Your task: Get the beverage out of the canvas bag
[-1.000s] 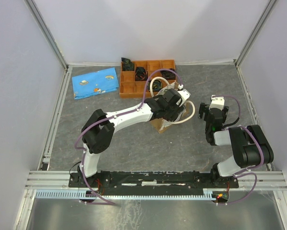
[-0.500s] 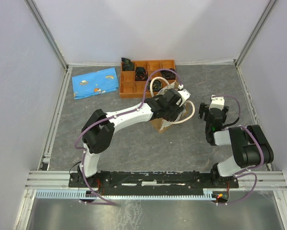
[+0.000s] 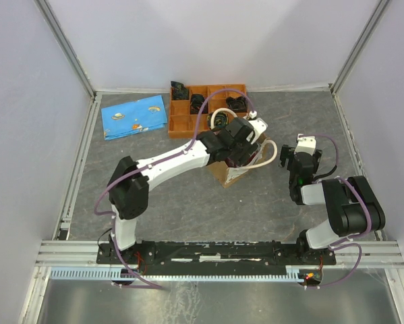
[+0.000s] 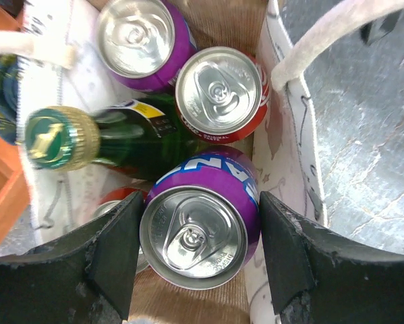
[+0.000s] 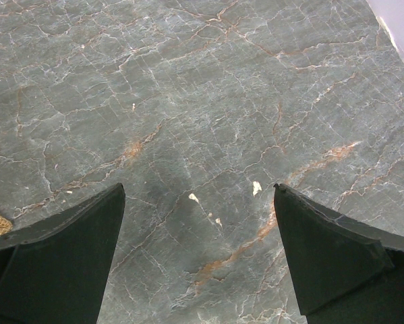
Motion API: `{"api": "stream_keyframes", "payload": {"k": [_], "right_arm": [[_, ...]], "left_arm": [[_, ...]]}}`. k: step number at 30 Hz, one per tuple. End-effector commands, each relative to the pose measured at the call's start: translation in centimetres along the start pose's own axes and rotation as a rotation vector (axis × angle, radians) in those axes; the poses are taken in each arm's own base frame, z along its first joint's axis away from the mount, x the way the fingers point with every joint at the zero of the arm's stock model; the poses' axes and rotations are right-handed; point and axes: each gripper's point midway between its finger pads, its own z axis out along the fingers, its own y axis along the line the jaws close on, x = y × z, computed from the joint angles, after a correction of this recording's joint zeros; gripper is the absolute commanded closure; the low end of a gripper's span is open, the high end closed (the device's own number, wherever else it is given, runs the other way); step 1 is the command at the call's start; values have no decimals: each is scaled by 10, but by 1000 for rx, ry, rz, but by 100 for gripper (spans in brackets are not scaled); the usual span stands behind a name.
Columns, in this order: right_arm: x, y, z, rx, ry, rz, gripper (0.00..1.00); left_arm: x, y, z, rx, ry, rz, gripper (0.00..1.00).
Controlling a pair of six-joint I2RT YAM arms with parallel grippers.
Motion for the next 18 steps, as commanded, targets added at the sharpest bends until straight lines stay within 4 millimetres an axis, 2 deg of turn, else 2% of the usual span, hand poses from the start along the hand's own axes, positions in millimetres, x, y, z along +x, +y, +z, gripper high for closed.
{"api": "stream_keyframes", "payload": {"k": [1, 6, 10, 13, 18], "right_arm": [[-22, 3, 5, -4, -62, 32, 1], [-22, 3, 5, -6, -62, 32, 1], [-22, 3, 5, -4, -61, 31, 1], [-22, 3, 5, -4, -61, 32, 1], [-22, 3, 5, -4, -62, 32, 1]], "left_arm": [[-88, 35, -81, -71, -260, -11, 97], [-97, 51, -105, -130, -271, -3, 97], [-110, 69, -136, -197, -300, -2, 97], [-116, 89, -164, -286, -318, -9, 97], [-107, 135, -206, -474, -310, -52, 97]]}}
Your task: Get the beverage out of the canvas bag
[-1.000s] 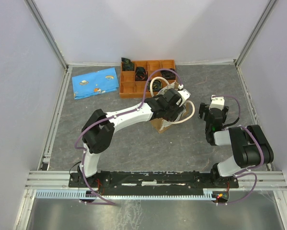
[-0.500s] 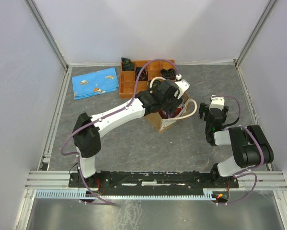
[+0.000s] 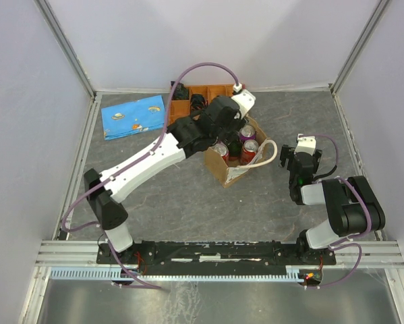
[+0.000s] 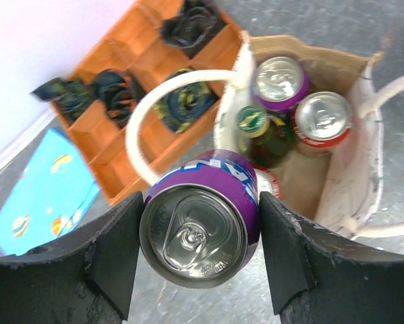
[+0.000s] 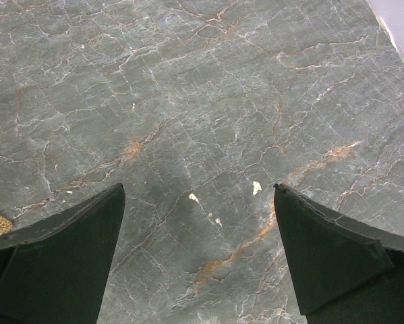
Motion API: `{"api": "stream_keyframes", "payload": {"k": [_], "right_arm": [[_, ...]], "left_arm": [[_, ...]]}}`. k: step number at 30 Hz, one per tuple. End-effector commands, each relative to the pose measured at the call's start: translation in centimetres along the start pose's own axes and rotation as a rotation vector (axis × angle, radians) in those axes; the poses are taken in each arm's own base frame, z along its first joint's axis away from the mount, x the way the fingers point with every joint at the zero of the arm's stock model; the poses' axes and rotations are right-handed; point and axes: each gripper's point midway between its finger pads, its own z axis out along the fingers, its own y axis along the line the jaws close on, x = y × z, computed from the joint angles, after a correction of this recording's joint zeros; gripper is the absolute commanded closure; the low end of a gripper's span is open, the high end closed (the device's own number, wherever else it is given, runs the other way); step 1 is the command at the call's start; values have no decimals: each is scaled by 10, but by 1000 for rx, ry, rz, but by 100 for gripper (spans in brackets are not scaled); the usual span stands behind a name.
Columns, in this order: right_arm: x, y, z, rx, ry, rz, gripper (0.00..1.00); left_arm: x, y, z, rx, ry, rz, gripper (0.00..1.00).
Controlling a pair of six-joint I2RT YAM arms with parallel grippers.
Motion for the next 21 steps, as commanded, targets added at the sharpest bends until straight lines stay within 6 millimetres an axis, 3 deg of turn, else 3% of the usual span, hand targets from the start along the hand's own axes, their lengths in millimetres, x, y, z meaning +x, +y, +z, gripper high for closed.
{"api": "stream_keyframes", "payload": {"k": [1, 4, 6, 11, 21], "right_arm": [[-23, 3, 5, -5, -63, 32, 1], [-23, 3, 5, -4, -62, 32, 1], [-22, 2, 5, -4, -61, 32, 1], [-22, 3, 5, -4, -62, 32, 1], [-23, 3, 5, -5, -63, 32, 1]], "left_arm": [[-45, 93, -69, -248, -149, -83, 97], [-30, 125, -78, -293, -143, -163, 97], [-9, 148, -81, -343, -119, -210, 97], [36, 181, -80, -428, -71, -300, 97], [120, 185, -34, -451, -11, -422, 97]]}}
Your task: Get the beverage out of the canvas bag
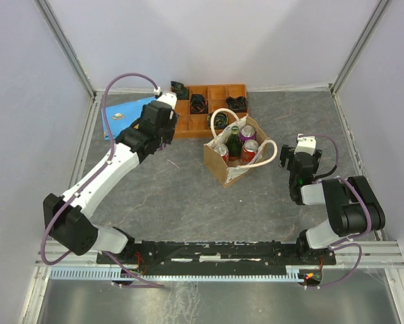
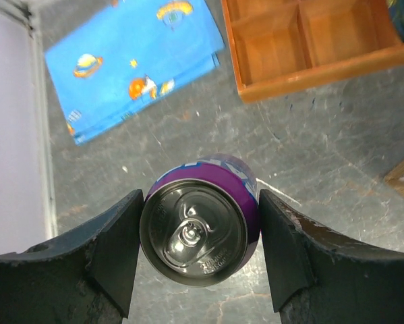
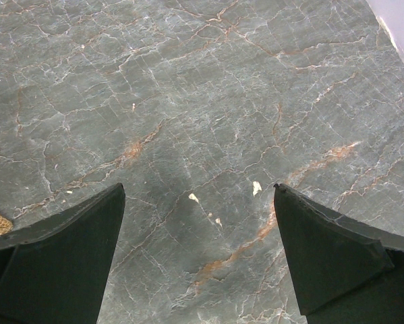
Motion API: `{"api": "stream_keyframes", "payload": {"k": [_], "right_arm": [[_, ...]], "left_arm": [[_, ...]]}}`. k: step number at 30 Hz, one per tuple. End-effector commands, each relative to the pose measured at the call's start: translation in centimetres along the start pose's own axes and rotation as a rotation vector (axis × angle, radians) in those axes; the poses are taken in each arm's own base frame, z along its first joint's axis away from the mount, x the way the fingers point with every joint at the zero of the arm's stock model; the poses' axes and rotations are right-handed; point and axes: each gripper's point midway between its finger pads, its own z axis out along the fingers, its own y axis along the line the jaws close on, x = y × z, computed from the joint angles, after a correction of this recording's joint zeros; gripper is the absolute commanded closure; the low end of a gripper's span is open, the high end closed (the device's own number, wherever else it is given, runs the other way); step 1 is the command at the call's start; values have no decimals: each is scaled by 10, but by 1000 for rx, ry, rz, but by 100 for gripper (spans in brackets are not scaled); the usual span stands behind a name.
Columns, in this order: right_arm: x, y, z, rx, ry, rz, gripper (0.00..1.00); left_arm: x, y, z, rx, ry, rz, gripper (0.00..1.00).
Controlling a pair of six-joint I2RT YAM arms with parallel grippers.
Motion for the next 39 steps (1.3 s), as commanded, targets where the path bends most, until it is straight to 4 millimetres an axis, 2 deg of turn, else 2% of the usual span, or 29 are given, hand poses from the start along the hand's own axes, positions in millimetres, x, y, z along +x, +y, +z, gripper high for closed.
{"api": "stream_keyframes", "payload": {"k": [1, 8, 20, 30, 39], "right_arm": [[-22, 3, 5, -4, -62, 32, 1], [-22, 3, 5, -5, -61, 31, 1], [-22, 3, 5, -5, -62, 31, 1], [-22, 3, 5, -6, -62, 32, 1], [-22, 3, 5, -5, -62, 31, 1]], "left_arm": [[-23, 3, 12, -4, -153, -191, 97], [2, -14, 39, 30, -186, -240, 97], [18, -49, 72, 123, -148, -235, 97], [22, -60, 85, 143, -169, -239, 97], [41, -73, 102, 157, -124, -228, 97]]}}
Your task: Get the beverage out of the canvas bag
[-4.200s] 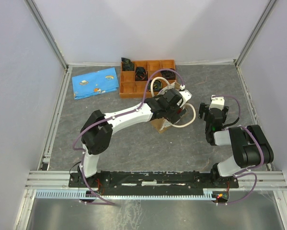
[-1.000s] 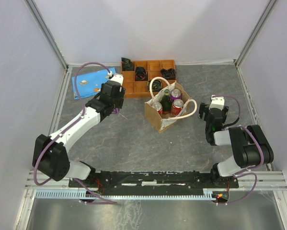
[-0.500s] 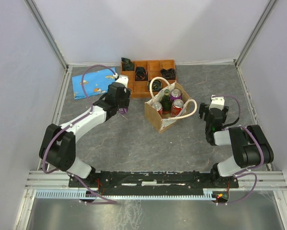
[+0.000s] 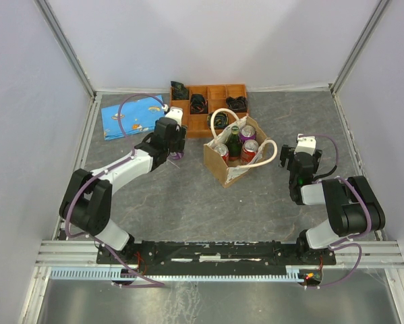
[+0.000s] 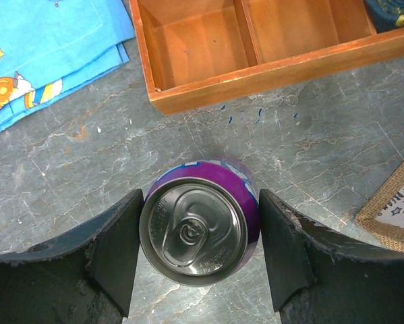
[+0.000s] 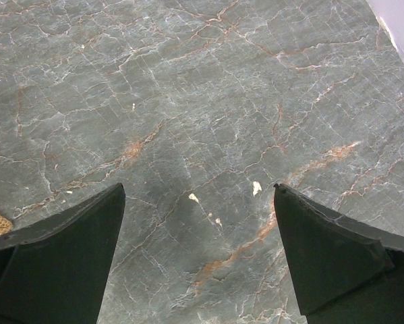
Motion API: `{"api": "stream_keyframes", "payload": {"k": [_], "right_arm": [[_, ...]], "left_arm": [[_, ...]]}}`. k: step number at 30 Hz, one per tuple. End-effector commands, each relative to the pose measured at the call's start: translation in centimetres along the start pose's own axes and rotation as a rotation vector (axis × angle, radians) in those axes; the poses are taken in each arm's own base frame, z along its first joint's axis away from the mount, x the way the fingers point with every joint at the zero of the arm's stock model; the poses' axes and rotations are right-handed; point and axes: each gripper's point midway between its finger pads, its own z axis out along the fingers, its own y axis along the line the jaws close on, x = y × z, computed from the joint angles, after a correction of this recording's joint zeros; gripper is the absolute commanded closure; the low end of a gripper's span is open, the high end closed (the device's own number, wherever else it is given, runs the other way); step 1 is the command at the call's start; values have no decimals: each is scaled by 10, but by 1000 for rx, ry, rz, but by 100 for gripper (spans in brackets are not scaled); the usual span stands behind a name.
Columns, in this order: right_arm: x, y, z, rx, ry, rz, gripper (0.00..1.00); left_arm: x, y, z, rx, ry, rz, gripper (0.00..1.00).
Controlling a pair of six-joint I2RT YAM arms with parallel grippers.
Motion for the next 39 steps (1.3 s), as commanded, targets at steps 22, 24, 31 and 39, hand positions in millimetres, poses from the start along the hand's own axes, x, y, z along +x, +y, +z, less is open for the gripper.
{"api": "stream_keyframes", "payload": {"k": [22, 24, 31, 39], "right_arm": [[-23, 3, 5, -5, -62, 32, 1], [-23, 3, 5, -5, -62, 32, 1], [-23, 3, 5, -4, -62, 32, 1], [-23, 3, 5, -6, -66, 32, 1]], "left_arm": [[-53, 6, -2, -43, -106, -28, 1], [-60, 6, -4, -41, -119, -28, 1], [-96, 7, -38, -28, -207, -29, 1], [-152, -48, -127, 90, -351, 131, 10]]}}
